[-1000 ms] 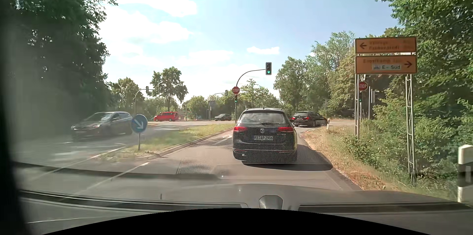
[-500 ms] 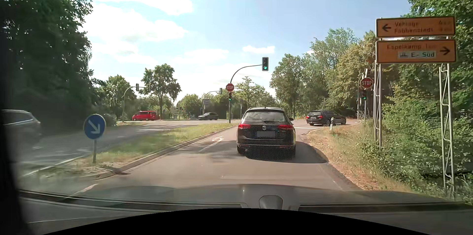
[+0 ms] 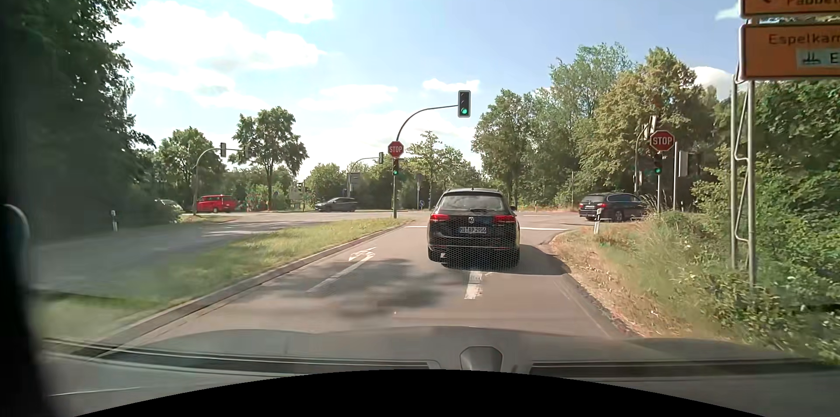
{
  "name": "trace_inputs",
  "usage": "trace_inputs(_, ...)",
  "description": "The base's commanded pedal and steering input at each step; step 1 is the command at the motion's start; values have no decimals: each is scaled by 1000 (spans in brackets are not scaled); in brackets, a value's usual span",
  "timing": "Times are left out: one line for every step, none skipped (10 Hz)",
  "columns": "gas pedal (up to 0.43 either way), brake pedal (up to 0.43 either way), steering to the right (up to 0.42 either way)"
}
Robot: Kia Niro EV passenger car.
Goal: Follow the waypoints while adhering to traffic rules and regulations
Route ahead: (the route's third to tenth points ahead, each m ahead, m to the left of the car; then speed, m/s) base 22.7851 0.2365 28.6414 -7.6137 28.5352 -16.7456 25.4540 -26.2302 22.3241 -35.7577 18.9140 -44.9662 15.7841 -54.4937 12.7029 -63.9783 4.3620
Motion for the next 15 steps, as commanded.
trace_inputs(260,6,52)
trace_inputs(260,6,53)
trace_inputs(280,6,52)
trace_inputs(280,6,52)
trace_inputs(280,6,52)
trace_inputs(287,6,51)
trace_inputs(299,6,51)
trace_inputs(299,6,51)
trace_inputs(299,6,51)
trace_inputs(299,6,51)
trace_inputs(287,6,54)
trace_inputs(280,6,58)
trace_inputs(240,6,65)
trace_inputs(220,6,77)
trace_inputs(209,6,87)
